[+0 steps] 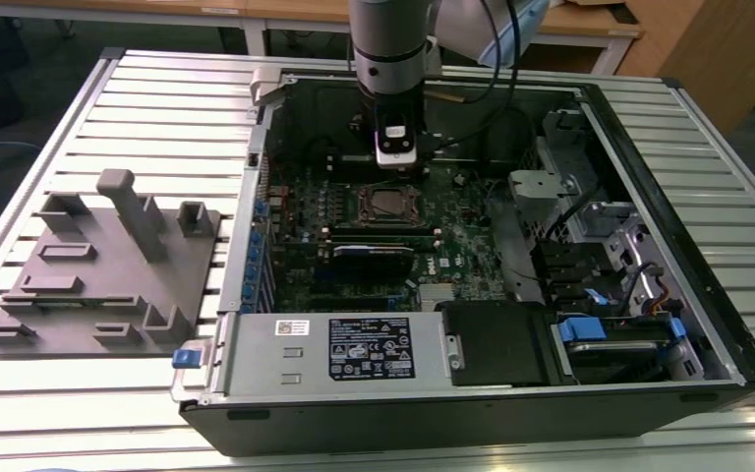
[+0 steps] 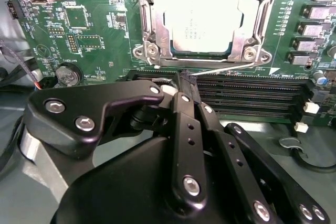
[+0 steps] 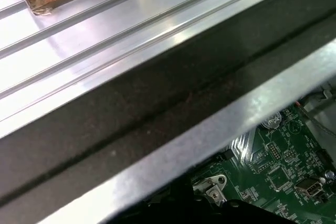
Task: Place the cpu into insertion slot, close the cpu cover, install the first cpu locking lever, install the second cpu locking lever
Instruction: 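Install the first cpu locking lever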
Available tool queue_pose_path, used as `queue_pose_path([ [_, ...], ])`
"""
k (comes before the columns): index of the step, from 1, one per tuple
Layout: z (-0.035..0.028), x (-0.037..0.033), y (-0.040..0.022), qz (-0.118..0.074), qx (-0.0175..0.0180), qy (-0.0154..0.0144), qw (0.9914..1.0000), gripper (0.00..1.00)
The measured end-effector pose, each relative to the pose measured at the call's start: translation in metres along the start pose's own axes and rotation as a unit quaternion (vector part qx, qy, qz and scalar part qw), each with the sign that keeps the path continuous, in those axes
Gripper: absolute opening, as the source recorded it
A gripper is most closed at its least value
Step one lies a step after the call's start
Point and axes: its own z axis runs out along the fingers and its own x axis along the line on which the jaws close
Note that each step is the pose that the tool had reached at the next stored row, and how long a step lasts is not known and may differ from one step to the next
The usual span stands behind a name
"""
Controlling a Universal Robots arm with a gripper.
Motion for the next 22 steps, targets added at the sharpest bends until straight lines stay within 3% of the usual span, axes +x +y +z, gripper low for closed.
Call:
queue_pose_path([
  [2, -0.0001, 0.0000, -0.0001, 0.000, -0.0005, 0.0002, 1.00000, 0.10],
  [5, -0.0001, 0.0002, -0.0002, 0.002, -0.0094, 0.0054, 0.99994, 0.10],
  [6, -0.0001, 0.0003, -0.0002, 0.002, -0.0104, 0.0060, 0.99993, 0.10],
  [22, 0.0041, 0.0028, -0.0039, 0.003, -0.0110, 0.0050, 0.99992, 0.10],
])
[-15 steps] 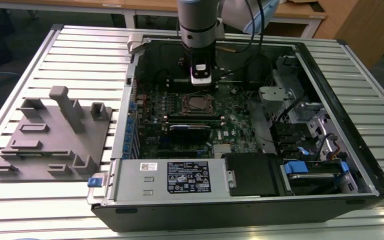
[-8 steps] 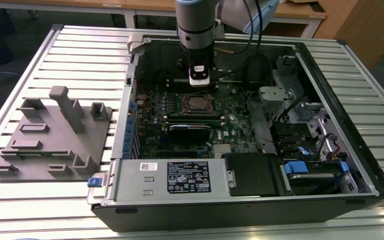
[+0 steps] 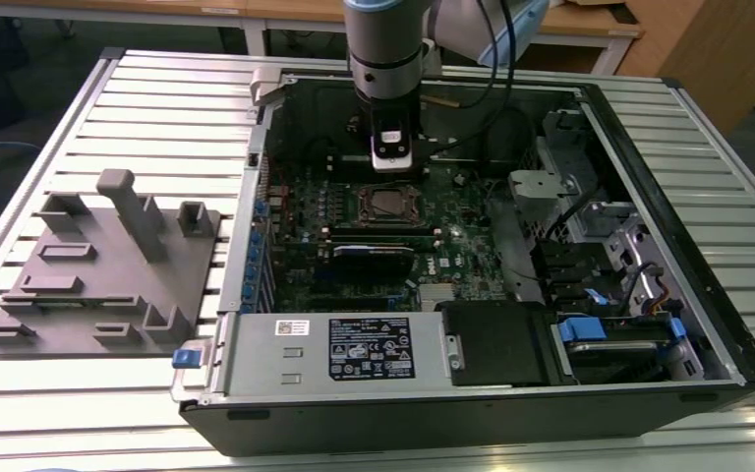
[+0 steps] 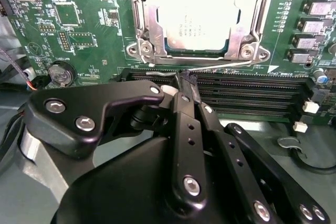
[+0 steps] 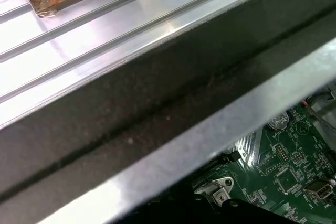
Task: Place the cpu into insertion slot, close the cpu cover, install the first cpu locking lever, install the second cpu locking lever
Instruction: 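Install the first cpu locking lever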
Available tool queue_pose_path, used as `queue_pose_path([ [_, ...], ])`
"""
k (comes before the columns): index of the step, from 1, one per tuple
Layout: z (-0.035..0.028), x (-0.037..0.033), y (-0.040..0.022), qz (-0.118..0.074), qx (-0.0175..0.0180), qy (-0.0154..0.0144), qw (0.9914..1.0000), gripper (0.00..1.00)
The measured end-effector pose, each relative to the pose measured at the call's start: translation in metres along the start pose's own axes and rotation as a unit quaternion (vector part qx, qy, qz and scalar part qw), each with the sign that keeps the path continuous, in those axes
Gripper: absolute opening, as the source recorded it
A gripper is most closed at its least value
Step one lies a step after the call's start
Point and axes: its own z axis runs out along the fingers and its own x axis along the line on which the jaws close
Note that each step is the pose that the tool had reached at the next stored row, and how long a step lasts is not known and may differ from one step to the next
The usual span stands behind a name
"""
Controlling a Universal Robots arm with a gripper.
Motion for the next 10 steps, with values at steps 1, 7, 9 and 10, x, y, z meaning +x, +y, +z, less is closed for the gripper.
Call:
queue_pose_path([
  [1, -0.0001, -0.0003, -0.0004, 0.000, 0.0000, 0.0000, 1.00000, 0.10],
  [7, 0.0000, -0.0009, -0.0015, 0.002, 0.0003, -0.0004, 1.00000, 0.10],
  [9, 0.0005, -0.0009, -0.0016, 0.003, 0.0002, -0.0006, 1.00000, 0.10],
  [10, 0.0008, -0.0009, -0.0017, 0.003, 0.0003, -0.0007, 0.99999, 0.10],
])
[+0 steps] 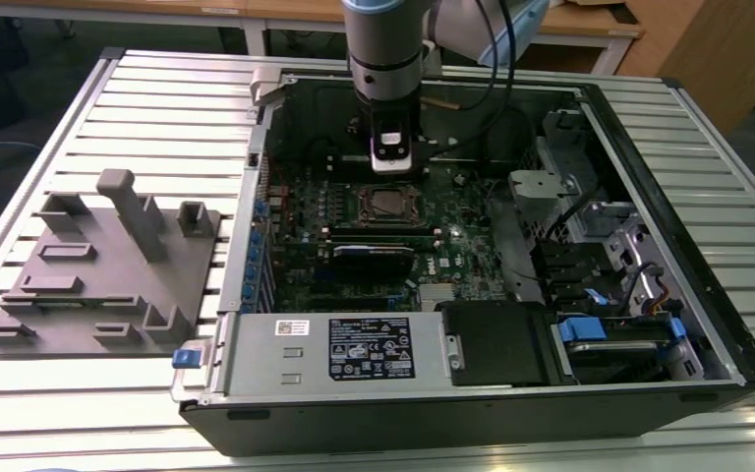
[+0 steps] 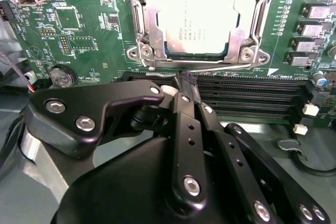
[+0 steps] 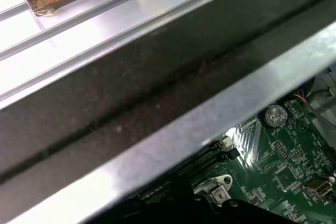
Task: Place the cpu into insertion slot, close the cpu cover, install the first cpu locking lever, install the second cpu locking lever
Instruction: 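Install the first cpu locking lever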
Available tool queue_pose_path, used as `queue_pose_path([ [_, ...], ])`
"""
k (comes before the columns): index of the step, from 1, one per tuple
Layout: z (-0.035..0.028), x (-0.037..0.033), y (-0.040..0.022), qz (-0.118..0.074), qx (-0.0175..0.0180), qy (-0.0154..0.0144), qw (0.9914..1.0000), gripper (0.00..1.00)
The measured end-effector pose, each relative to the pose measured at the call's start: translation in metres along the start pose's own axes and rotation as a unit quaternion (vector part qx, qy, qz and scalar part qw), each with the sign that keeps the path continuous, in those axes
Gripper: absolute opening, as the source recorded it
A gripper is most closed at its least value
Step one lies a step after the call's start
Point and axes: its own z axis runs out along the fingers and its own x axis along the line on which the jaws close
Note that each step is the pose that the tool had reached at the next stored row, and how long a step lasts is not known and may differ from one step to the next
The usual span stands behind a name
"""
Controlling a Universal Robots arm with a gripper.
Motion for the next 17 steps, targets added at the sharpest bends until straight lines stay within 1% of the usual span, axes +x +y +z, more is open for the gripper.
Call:
queue_pose_path([
  [8, 0.0025, 0.0001, -0.0006, 0.007, 0.0005, -0.0015, 0.99997, 0.10],
  [17, 0.0059, 0.0003, -0.0014, 0.018, 0.0012, -0.0038, 0.99982, 0.10],
])
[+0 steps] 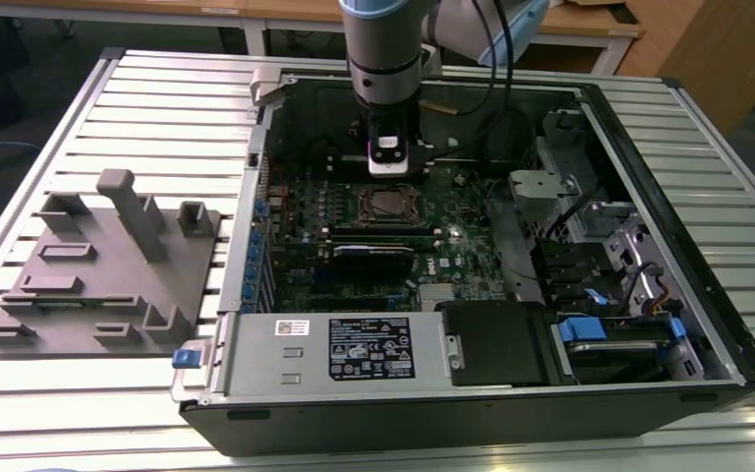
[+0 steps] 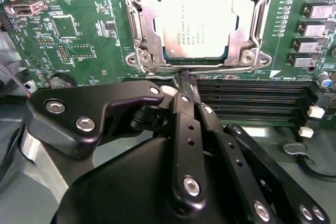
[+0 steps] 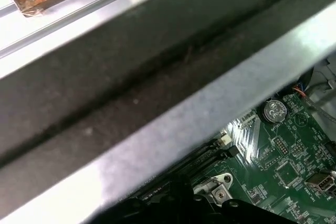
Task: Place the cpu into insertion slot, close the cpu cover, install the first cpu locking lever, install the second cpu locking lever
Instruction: 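Install the first cpu locking lever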
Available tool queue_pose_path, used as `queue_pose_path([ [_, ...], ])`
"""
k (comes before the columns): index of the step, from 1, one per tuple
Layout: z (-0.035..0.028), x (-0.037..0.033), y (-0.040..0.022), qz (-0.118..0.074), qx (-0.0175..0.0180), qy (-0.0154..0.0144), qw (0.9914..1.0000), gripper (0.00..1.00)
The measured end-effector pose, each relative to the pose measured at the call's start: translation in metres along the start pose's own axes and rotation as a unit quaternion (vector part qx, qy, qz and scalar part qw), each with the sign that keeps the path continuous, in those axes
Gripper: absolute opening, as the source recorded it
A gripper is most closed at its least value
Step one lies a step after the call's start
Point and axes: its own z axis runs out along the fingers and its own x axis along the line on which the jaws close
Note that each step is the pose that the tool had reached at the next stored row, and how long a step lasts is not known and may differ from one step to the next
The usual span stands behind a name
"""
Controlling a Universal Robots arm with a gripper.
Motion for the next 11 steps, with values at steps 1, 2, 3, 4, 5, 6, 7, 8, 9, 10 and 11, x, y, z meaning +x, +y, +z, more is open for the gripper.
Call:
queue_pose_path([
  [1, 0.0000, 0.0000, 0.0000, 0.000, 0.0001, -0.0001, 1.00000, 0.10],
  [2, 0.0000, 0.0000, 0.0000, 0.000, 0.0001, -0.0001, 1.00000, 0.10],
  [3, 0.0000, 0.0000, 0.0000, 0.000, 0.0003, -0.0002, 1.00000, 0.10],
  [4, 0.0000, 0.0000, 0.0000, 0.000, 0.0004, -0.0003, 1.00000, 0.10],
  [5, 0.0000, -0.0003, 0.0002, 0.000, 0.0007, -0.0004, 1.00000, 0.10],
  [6, 0.0001, -0.0007, 0.0004, 0.000, 0.0010, -0.0005, 1.00000, 0.10],
  [7, 0.0005, -0.0016, 0.0009, 0.000, 0.0007, -0.0013, 1.00000, 0.10],
  [8, 0.0009, -0.0022, 0.0014, 0.000, 0.0006, -0.0010, 1.00000, 0.10],
  [9, 0.0008, -0.0027, 0.0016, 0.000, 0.0010, -0.0009, 1.00000, 0.10],
  [10, 0.0007, -0.0029, 0.0017, 0.000, 0.0012, -0.0010, 1.00000, 0.10],
  [11, 0.0006, -0.0029, 0.0017, 0.000, 0.0014, -0.0010, 1.00000, 0.10],
])
